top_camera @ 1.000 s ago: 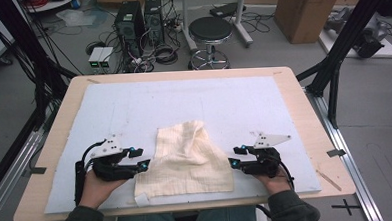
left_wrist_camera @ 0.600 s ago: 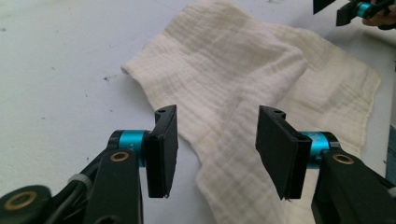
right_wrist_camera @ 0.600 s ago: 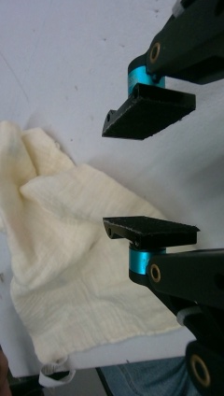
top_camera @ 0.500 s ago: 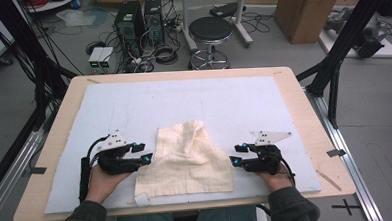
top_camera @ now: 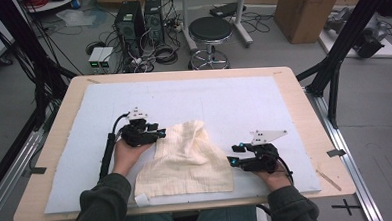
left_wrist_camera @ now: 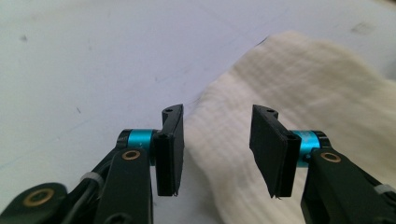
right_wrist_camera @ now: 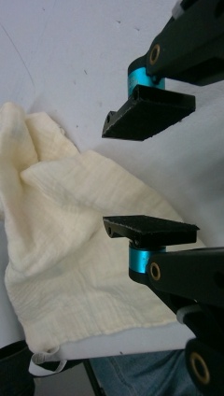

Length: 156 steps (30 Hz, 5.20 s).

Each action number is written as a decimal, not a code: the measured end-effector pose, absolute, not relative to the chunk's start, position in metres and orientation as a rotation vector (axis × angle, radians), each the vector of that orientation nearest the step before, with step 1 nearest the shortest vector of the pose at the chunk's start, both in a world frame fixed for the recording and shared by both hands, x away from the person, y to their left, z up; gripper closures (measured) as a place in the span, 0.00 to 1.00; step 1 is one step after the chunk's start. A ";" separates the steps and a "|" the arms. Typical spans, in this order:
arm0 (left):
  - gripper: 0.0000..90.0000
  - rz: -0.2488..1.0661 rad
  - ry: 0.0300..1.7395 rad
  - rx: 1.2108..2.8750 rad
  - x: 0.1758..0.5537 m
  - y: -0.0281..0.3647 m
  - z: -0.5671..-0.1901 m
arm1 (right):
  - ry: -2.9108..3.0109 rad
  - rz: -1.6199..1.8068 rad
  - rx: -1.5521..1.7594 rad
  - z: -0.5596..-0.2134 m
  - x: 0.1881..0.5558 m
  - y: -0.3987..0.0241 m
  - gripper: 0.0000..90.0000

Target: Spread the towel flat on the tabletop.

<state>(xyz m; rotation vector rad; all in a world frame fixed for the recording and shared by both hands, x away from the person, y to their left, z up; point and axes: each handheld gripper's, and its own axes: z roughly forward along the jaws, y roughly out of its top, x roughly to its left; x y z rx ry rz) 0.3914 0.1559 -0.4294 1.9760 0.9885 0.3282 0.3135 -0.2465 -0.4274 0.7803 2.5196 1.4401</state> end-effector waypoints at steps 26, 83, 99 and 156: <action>0.96 0.394 0.944 2.072 0.384 0.166 -0.421 | 2.525 1.307 0.907 -0.424 0.389 -0.207 0.73; 0.66 0.390 1.218 1.924 0.406 0.198 -0.434 | 2.472 1.147 1.126 -0.420 0.441 -0.207 0.69; 0.95 0.434 1.203 1.981 0.416 0.186 -0.442 | 2.505 1.106 1.153 -0.439 0.455 -0.204 0.95; 0.63 0.315 1.016 1.856 0.417 0.192 -0.400 | 2.451 1.342 1.056 -0.398 0.449 -0.225 0.48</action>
